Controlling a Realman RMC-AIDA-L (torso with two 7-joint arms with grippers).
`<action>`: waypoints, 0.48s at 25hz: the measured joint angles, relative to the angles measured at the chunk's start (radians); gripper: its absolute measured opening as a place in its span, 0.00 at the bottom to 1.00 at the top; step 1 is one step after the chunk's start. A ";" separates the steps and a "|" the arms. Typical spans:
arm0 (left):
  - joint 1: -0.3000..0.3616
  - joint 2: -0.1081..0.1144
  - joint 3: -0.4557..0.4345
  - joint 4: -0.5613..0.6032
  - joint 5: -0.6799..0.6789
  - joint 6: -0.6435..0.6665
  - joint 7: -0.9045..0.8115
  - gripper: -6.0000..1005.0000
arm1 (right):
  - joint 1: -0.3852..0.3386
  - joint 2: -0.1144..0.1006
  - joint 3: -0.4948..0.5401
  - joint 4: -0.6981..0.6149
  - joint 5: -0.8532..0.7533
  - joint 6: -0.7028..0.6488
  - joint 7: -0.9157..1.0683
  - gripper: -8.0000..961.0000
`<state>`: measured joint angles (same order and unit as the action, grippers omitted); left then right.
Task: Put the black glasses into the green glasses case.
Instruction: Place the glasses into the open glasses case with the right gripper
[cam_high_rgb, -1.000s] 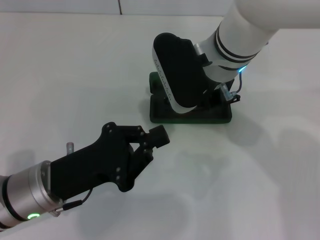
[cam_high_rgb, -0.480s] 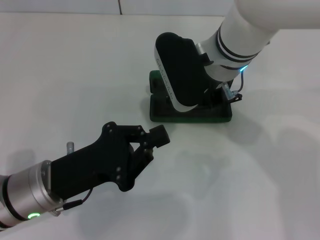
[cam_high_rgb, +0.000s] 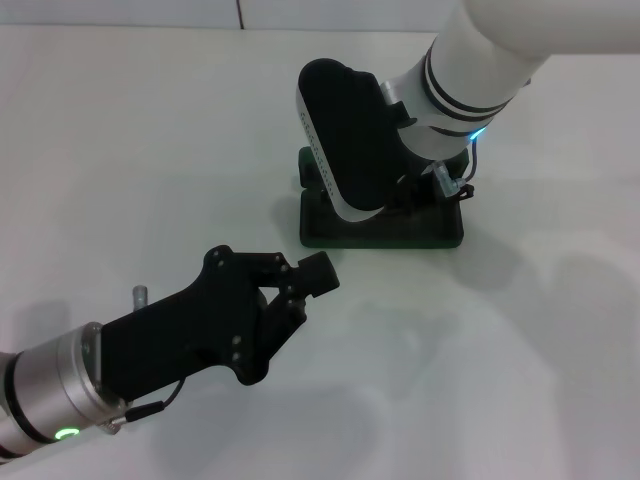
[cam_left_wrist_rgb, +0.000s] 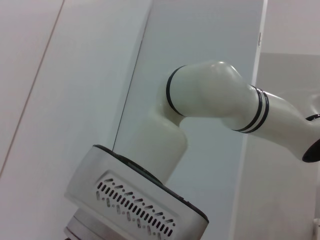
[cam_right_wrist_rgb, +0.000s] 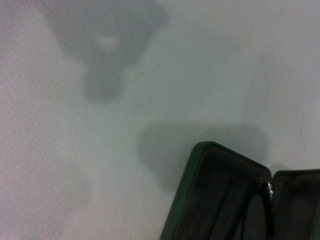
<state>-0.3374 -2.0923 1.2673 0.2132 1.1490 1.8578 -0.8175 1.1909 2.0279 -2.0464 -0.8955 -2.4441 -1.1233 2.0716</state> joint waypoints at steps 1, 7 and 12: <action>0.000 0.000 0.000 0.000 0.000 0.000 0.000 0.05 | 0.000 0.000 0.000 0.000 -0.001 -0.001 0.002 0.12; 0.003 0.000 0.000 0.000 0.000 0.001 0.000 0.05 | 0.006 0.000 -0.002 0.009 -0.012 -0.005 0.035 0.16; 0.003 0.000 0.000 0.000 0.000 0.001 0.000 0.05 | 0.004 0.000 -0.005 0.002 -0.022 -0.011 0.044 0.20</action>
<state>-0.3343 -2.0923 1.2670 0.2132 1.1489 1.8589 -0.8175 1.1946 2.0278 -2.0518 -0.8934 -2.4656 -1.1345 2.1154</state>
